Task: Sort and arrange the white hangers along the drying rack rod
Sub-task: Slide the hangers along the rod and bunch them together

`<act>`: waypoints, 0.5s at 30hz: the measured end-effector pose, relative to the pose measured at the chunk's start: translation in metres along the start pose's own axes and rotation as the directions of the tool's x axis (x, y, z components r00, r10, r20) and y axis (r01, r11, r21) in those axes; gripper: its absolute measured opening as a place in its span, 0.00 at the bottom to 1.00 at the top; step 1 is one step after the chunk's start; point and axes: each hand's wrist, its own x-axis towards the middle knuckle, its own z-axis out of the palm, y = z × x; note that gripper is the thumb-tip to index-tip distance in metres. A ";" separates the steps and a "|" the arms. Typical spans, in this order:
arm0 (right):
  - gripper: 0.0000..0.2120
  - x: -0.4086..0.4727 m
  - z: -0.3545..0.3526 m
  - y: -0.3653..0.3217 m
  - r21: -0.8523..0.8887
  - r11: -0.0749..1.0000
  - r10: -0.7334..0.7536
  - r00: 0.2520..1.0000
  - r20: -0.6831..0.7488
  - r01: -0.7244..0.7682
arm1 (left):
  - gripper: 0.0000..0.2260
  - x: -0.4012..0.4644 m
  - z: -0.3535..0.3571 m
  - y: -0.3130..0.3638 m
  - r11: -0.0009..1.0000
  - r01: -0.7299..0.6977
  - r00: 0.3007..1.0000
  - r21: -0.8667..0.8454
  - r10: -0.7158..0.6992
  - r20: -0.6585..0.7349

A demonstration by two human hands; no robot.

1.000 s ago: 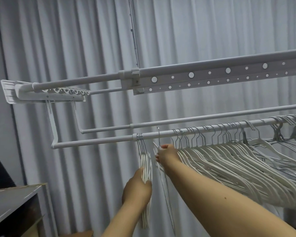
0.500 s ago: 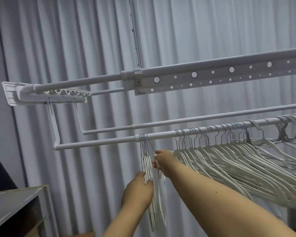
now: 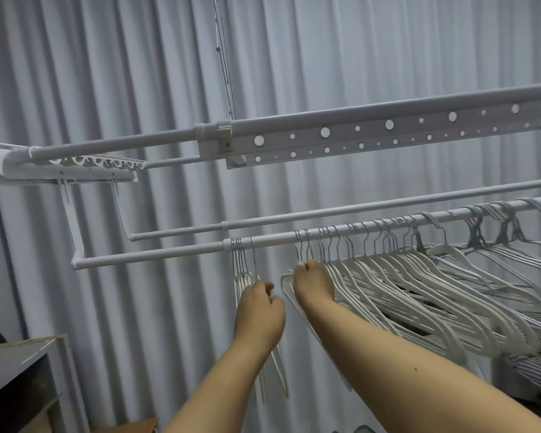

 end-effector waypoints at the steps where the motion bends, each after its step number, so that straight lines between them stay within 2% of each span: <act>1: 0.13 -0.001 -0.003 0.004 -0.004 1.000 0.008 1.000 -0.002 -0.008 | 0.18 0.000 0.005 0.004 0.999 0.008 0.999 -0.038 -0.006 0.053; 5: 0.21 -0.004 -0.012 0.011 -0.081 0.997 0.017 1.000 0.008 -0.016 | 0.19 0.001 0.024 0.011 0.979 0.144 0.964 -0.146 -0.106 0.244; 8: 0.24 -0.005 -0.016 0.013 -0.102 0.994 0.030 0.999 0.026 -0.027 | 0.20 0.004 0.037 0.009 0.956 0.243 0.929 -0.167 -0.180 0.322; 11: 0.25 -0.004 -0.023 0.015 -0.114 0.991 0.069 0.996 0.050 -0.062 | 0.26 0.006 0.048 0.005 0.902 0.352 0.892 -0.251 -0.241 0.383; 12: 0.26 -0.006 -0.025 0.014 -0.110 0.991 0.082 0.995 0.056 -0.075 | 0.23 0.005 0.051 0.006 0.881 0.384 0.876 -0.277 -0.254 0.409; 14: 0.28 -0.009 -0.026 0.014 -0.108 0.989 0.105 0.992 0.076 -0.097 | 0.08 0.000 0.049 0.010 0.869 0.401 0.864 -0.291 -0.253 0.435; 15: 0.29 -0.009 -0.025 0.015 -0.096 0.990 0.113 0.989 0.094 -0.103 | 0.05 -0.002 0.050 0.011 0.866 0.406 0.862 -0.291 -0.257 0.436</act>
